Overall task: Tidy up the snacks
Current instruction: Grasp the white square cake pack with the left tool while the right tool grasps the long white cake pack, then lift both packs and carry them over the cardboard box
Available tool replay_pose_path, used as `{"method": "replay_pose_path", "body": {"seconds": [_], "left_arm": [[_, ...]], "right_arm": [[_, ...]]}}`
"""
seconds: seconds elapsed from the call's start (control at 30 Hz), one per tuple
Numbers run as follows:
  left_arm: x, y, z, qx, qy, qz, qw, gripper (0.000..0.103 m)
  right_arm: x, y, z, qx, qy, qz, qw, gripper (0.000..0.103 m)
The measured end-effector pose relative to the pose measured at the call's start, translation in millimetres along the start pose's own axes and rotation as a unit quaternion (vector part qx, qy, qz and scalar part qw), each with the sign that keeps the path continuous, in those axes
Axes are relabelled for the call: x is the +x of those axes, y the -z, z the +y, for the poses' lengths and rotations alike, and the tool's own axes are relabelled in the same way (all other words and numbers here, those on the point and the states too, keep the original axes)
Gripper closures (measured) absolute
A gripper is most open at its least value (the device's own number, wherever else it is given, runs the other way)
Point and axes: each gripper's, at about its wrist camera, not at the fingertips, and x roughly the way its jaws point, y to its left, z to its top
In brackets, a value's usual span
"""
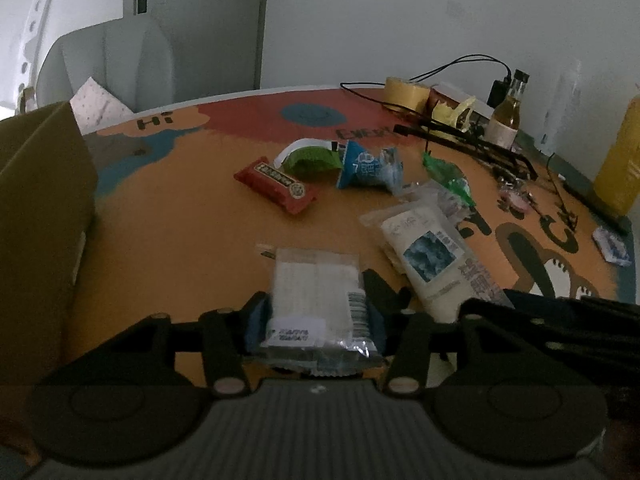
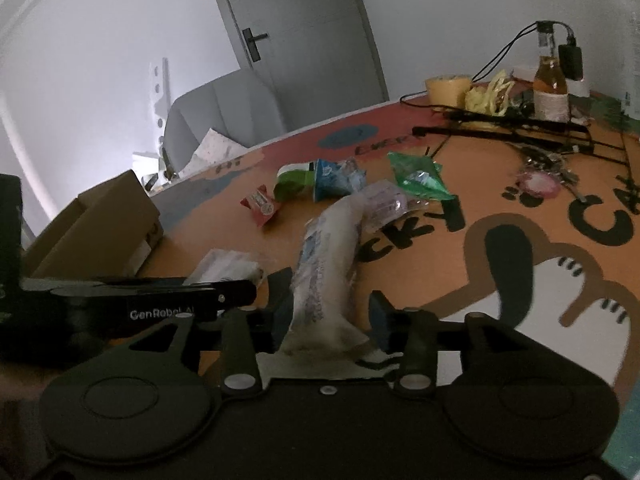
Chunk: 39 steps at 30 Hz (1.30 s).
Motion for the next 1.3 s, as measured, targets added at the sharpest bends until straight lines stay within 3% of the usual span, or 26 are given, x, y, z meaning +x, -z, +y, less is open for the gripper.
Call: {"method": "replay_pose_path", "body": {"seconds": [0.1, 0.4, 0.43, 0.5, 0.6, 1.3], "left_arm": [[1, 0, 0, 0.005, -0.001, -0.003, 1.0000, 0.051], [-1, 1, 16, 0.002, -0.007, -0.010, 0.9999, 0.055], [-2, 1, 16, 0.001, -0.009, -0.010, 0.9999, 0.055], [-4, 2, 18, -0.004, -0.008, -0.010, 0.9999, 0.056], [-8, 4, 21, -0.014, -0.003, -0.011, 0.9998, 0.056], [-69, -3, 27, -0.024, 0.016, -0.063, 0.9976, 0.057]], "right_arm": [[9, -1, 4, -0.004, 0.001, 0.001, 1.000, 0.050], [23, 1, 22, -0.048, 0.028, -0.002, 0.998, 0.045], [24, 2, 25, -0.055, 0.033, -0.003, 0.998, 0.047], [24, 4, 29, -0.065, 0.049, -0.006, 0.997, 0.063], [21, 3, 29, -0.062, 0.050, -0.008, 0.997, 0.071], [-14, -10, 46, -0.027, 0.016, -0.056, 0.998, 0.078]]}}
